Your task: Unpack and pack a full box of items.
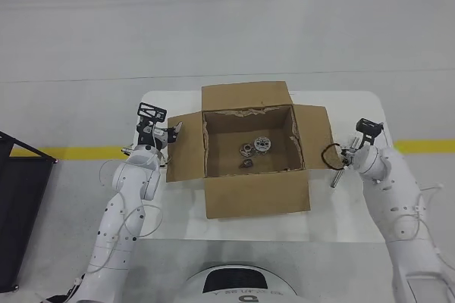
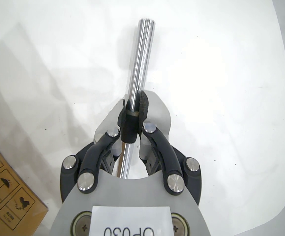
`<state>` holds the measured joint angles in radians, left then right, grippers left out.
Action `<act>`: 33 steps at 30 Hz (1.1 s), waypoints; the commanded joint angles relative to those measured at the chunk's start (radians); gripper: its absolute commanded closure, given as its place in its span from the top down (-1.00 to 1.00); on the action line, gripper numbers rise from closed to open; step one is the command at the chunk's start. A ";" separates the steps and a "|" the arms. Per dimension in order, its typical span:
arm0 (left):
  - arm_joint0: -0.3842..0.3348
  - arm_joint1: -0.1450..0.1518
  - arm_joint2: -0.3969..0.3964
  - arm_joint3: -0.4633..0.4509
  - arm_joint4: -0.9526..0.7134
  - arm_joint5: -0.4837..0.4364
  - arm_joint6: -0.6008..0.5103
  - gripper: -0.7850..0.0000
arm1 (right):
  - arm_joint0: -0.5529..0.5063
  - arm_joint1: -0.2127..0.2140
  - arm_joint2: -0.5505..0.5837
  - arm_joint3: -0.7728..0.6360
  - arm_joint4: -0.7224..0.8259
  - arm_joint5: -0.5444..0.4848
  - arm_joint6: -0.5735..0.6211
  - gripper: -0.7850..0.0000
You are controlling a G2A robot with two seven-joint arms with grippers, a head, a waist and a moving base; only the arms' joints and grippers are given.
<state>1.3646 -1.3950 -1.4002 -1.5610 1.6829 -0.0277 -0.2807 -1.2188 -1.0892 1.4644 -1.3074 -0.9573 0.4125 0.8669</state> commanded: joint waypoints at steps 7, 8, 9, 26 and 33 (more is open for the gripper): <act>0.000 0.000 0.000 0.000 0.000 0.000 0.000 1.00 | -0.154 0.019 0.282 -0.193 0.346 -0.195 -0.019 -1.00; 0.000 0.000 0.000 0.000 0.000 0.000 0.000 1.00 | -0.174 0.020 0.319 -0.209 0.400 -0.229 -0.024 -1.00; 0.000 0.000 0.000 0.000 0.000 0.000 0.000 1.00 | -0.193 0.021 0.352 -0.222 0.450 -0.260 -0.029 -1.00; 0.000 0.000 0.000 0.000 0.000 0.000 0.000 1.00 | -0.285 0.019 0.443 -0.363 1.208 -0.518 0.254 -1.00; 0.000 0.000 0.000 0.000 0.000 0.000 0.000 1.00 | -0.199 0.016 0.215 -0.487 1.021 -0.411 0.168 -1.00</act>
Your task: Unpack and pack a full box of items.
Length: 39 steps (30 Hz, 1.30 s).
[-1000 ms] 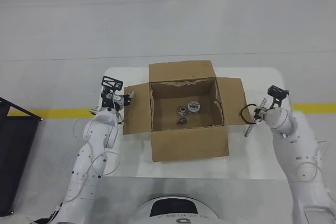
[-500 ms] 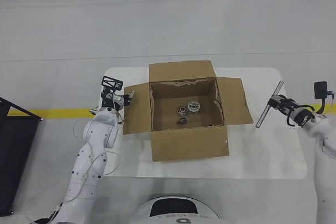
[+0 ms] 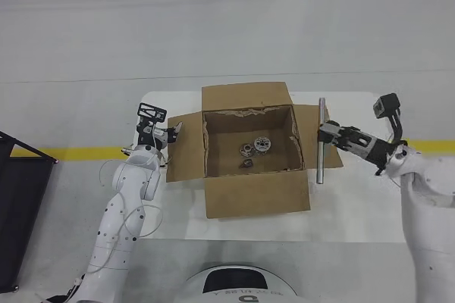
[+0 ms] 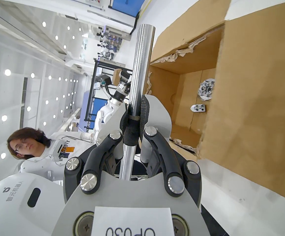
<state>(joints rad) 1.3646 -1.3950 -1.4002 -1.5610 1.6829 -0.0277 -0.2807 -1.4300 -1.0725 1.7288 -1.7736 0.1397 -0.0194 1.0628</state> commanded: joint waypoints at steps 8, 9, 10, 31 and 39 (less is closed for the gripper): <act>0.000 0.000 0.000 0.000 0.000 0.000 0.000 1.00 | 0.117 -0.020 -0.321 0.022 -0.312 0.130 -0.186 -1.00; 0.000 0.000 0.000 0.000 0.000 0.000 0.000 1.00 | 0.129 -0.022 -0.341 0.035 -0.337 0.133 -0.208 -1.00; 0.000 0.000 0.000 0.000 0.000 0.000 0.000 1.00 | 0.138 -0.023 -0.358 0.044 -0.367 0.135 -0.234 -1.00; 0.000 0.000 0.000 0.000 0.000 0.000 0.000 1.00 | 0.246 -0.036 -0.534 0.198 -0.729 0.242 -0.309 -1.00; 0.000 0.000 0.000 0.000 0.000 0.000 0.000 1.00 | 0.251 -0.035 -0.539 0.168 -0.763 0.251 -0.270 1.00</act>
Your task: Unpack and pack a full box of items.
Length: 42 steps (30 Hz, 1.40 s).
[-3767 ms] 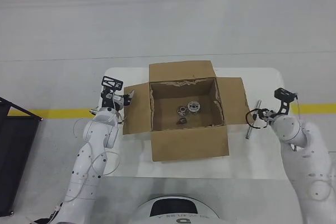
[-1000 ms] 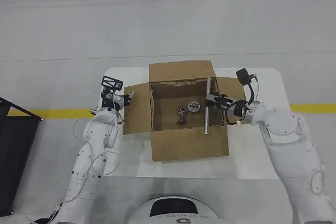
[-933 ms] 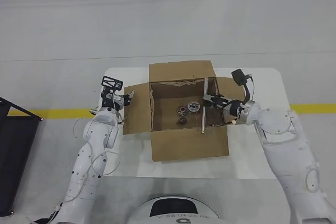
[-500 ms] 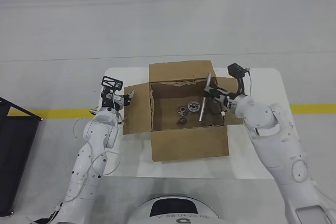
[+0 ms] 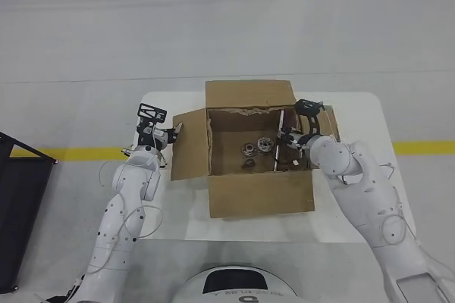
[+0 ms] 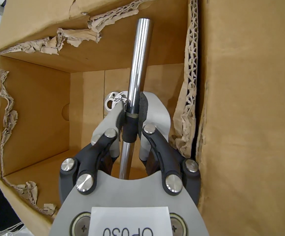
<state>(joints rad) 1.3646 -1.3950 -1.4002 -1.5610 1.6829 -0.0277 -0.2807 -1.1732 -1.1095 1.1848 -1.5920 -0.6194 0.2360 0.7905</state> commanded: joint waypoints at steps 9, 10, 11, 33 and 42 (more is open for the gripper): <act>0.000 0.000 0.000 0.000 0.000 0.000 0.000 1.00 | -0.174 0.031 0.198 -0.294 0.087 -0.091 0.002 1.00; 0.000 0.000 0.000 0.000 0.000 0.000 0.000 1.00 | -0.202 0.034 0.242 -0.326 0.117 -0.105 -0.003 1.00; 0.000 0.000 0.000 0.000 0.000 0.000 0.000 1.00 | -0.229 0.038 0.288 -0.355 0.153 -0.125 -0.007 1.00; 0.029 0.008 -0.004 0.012 0.108 0.033 0.026 1.00 | -0.392 0.065 0.597 -0.164 0.255 -0.148 0.014 1.00; 0.053 0.017 -0.036 0.064 0.140 0.050 0.043 1.00 | -0.235 0.062 0.535 0.115 0.594 -0.306 0.251 1.00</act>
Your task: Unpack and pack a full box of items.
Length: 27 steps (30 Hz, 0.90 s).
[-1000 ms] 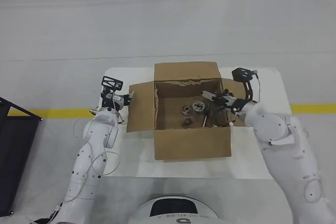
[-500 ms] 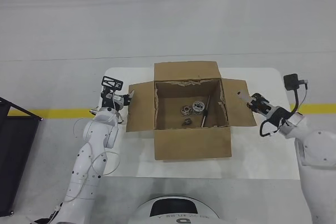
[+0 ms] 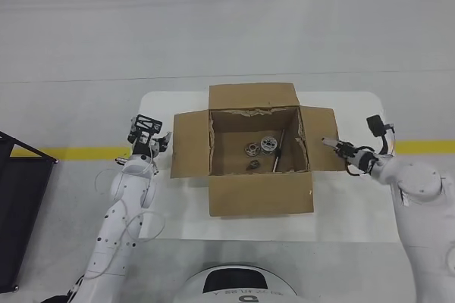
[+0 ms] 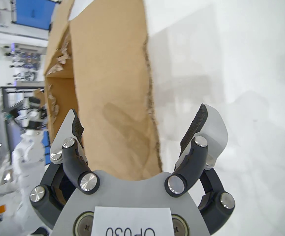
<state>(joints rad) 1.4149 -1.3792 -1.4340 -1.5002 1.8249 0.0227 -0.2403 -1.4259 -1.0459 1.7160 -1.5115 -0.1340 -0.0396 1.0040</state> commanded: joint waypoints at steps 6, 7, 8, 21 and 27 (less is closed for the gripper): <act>0.017 0.003 -0.012 0.002 -0.017 0.005 0.011 1.00 | 0.099 -0.004 0.054 0.186 0.548 -0.083 0.233 1.00; 0.018 0.003 -0.013 0.002 -0.021 0.007 0.012 1.00 | 0.111 -0.003 0.056 0.199 0.593 -0.083 0.272 1.00; 0.020 0.003 -0.014 0.002 -0.026 0.008 0.014 1.00 | 0.121 -0.003 0.054 0.205 0.628 -0.085 0.313 1.00; 0.026 0.003 -0.020 0.004 -0.080 0.021 0.044 1.00 | 0.198 -0.012 -0.161 0.011 0.533 -0.022 0.292 1.00; 0.034 0.005 -0.042 0.016 -0.116 0.029 0.064 1.00 | 0.227 -0.016 -0.320 -0.068 0.193 0.050 0.114 1.00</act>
<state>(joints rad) 1.4460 -1.3752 -1.4723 -1.4848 1.7126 0.0515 -0.1789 -1.2037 -1.0613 1.4223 -1.5725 0.1222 -0.0018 1.1422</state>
